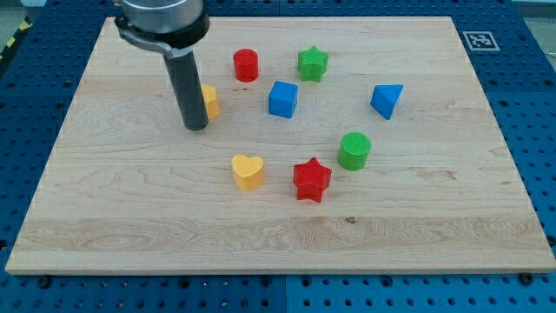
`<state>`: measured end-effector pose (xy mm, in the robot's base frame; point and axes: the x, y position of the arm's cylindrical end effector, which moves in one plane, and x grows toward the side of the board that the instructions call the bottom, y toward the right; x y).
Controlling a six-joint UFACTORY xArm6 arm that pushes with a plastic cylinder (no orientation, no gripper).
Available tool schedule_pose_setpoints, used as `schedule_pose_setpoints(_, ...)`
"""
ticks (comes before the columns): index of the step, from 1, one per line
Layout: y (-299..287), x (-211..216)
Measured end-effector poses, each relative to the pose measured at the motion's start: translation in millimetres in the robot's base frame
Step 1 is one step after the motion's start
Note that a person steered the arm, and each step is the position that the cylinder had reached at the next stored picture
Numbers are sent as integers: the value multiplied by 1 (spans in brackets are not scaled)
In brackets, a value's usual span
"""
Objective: Move the yellow heart towards the yellow hexagon
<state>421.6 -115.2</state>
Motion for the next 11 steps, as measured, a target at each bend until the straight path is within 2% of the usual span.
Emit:
schedule_pose_setpoints(1,8,-8)
schedule_pose_setpoints(2,4,9)
schedule_pose_setpoints(4,1,129)
schedule_pose_setpoints(5,57,156)
schedule_pose_setpoints(6,81,156)
schedule_pose_setpoints(7,81,155)
schedule_pose_setpoints(11,81,91)
